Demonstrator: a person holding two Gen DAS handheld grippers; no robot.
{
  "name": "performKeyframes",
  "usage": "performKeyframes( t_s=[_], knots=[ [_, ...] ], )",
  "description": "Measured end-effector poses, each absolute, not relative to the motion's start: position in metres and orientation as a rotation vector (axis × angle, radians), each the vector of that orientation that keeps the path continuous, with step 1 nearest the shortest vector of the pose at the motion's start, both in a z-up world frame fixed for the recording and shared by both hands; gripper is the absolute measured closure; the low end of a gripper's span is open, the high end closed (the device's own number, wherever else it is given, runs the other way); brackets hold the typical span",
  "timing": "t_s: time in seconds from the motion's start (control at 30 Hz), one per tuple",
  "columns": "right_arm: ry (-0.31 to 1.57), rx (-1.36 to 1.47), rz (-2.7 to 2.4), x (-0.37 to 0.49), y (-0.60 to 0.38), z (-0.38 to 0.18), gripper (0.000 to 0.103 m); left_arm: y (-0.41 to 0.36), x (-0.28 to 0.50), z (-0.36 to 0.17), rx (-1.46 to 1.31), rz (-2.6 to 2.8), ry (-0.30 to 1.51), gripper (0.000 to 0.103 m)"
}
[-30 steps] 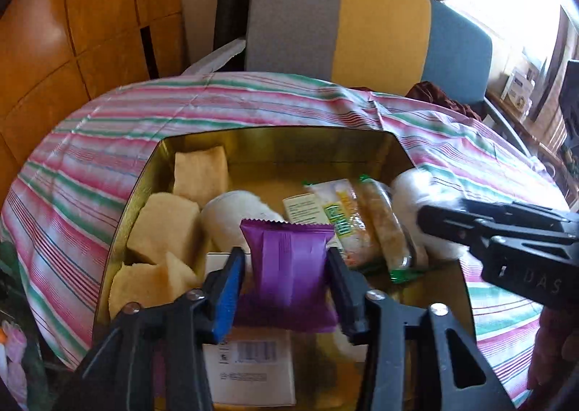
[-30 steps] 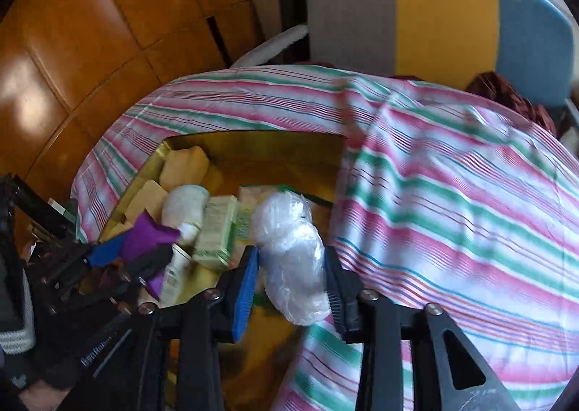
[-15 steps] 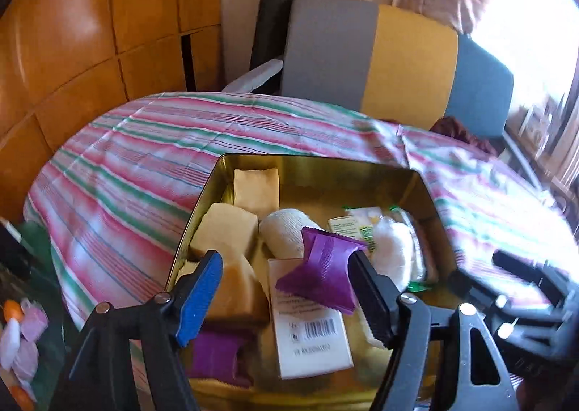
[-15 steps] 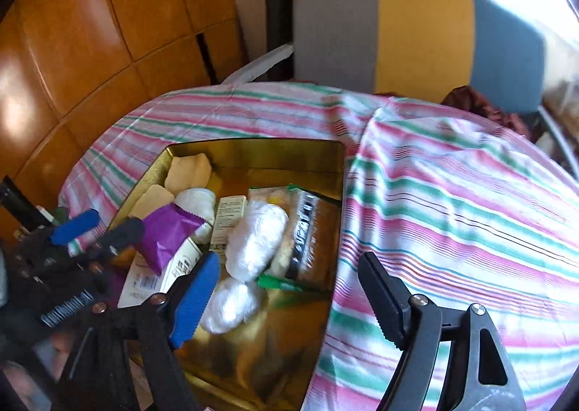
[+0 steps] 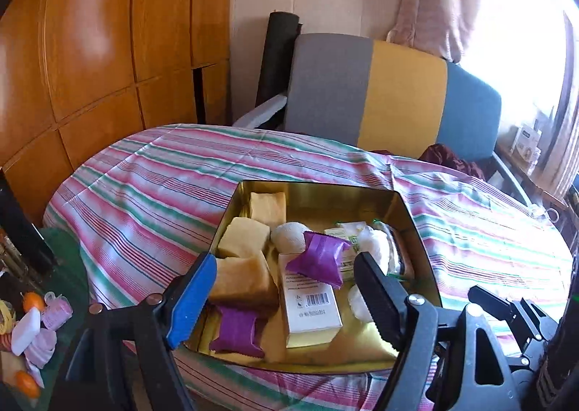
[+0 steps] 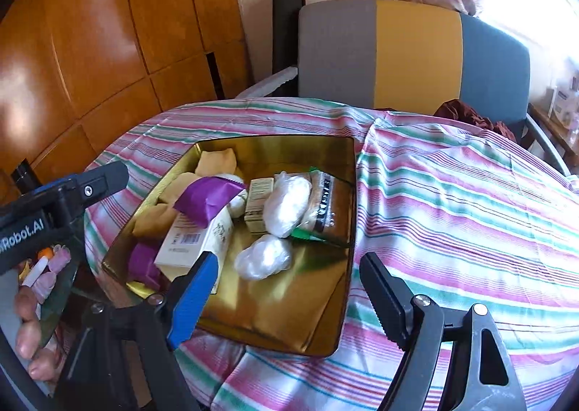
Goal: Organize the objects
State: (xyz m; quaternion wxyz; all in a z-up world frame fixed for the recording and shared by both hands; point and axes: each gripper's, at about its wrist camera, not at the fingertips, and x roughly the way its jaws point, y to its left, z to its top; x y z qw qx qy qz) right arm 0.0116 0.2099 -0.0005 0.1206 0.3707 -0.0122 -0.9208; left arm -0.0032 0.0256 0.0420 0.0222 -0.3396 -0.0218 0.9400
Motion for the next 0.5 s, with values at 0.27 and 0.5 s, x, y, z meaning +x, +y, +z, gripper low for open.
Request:
performKeyframes(
  t_s=[0.27,0.5],
  knots=[
    [-0.025,1.095,-2.685,0.021,0.207,-0.004,0.022,0.015,0.004,0.037,-1.044,2.913,-0.15,0.031],
    [-0.024,1.08,-2.714,0.023,0.208,-0.003,0.022,0.015,0.011,0.033,-1.032,2.958,-0.095,0.033]
  ],
)
